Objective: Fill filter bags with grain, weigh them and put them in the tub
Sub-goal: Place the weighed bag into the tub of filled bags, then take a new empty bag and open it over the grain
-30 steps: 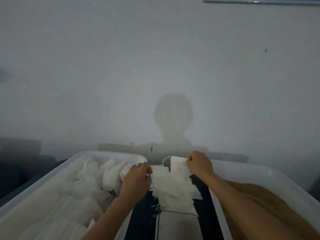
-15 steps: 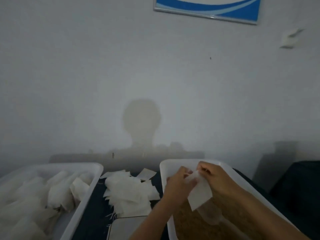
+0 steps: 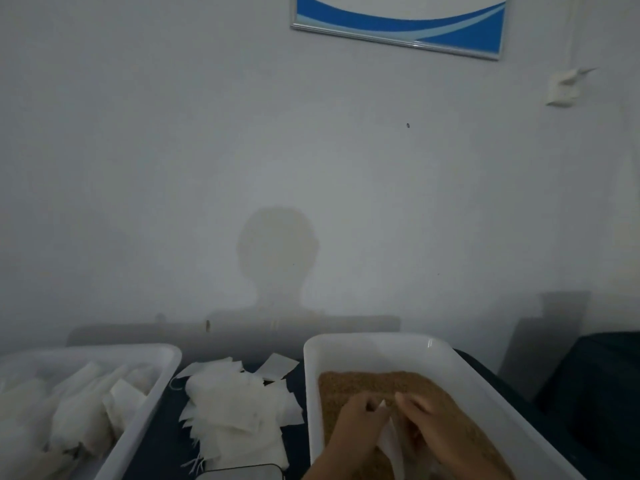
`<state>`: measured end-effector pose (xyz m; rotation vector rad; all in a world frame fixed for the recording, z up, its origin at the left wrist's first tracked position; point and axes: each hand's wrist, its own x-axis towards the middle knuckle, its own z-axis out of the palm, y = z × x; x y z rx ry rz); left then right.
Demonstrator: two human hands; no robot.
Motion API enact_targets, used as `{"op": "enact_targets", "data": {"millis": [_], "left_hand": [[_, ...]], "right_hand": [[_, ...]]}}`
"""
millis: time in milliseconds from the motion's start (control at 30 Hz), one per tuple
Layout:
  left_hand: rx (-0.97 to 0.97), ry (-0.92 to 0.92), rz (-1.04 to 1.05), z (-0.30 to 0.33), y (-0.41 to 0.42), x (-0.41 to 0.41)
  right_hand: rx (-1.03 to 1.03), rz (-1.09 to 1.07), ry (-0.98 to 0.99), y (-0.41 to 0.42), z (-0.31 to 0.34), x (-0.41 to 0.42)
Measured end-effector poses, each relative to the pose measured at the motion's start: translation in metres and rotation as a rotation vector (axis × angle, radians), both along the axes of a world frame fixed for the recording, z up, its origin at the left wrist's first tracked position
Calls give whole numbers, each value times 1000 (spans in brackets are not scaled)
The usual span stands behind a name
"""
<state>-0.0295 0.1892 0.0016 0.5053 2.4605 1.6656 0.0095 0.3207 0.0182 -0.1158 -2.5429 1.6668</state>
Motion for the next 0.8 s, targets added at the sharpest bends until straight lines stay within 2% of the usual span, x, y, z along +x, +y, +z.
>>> {"op": "enact_targets", "data": {"millis": [67,133,400,700,800], "left_hand": [[70,-27,-49,-1,0,0],[130,-53,-91,-1,1,4],[192,-32,-135,-2,0,8],[162,-20,-148,-2,-4,13],[128,12,-109,-3,-5,15]], "right_hand": [[-173,8,-83,-5,-1,-1],[-254,14,-101,-6,-2,-1],[-230,36,-105,-2,-7,-2],[-42,65,-67,1,-6,-2],[136,120,-6,2,-4,-2]]}}
